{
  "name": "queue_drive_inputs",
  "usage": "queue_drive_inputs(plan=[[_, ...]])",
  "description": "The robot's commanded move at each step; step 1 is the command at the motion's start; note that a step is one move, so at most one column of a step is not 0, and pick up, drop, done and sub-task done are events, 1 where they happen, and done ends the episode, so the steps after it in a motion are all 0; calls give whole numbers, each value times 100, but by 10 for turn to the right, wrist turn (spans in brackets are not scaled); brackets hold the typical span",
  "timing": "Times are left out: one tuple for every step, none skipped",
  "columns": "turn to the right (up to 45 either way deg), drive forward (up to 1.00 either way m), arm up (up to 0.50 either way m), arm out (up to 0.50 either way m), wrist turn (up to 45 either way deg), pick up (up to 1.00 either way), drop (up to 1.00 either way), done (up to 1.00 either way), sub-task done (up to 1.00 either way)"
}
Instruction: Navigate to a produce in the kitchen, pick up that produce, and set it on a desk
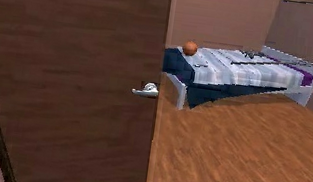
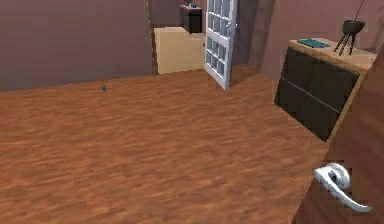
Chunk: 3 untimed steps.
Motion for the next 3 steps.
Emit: queue_drive_inputs(plan=[[-450, 0, 0, 0, 0, 0, 0, 0, 0], [-330, 0, 0, 0, 0, 0, 0, 0, 0], [0, 5, 0, 0, 0, 0, 0, 0, 0]])
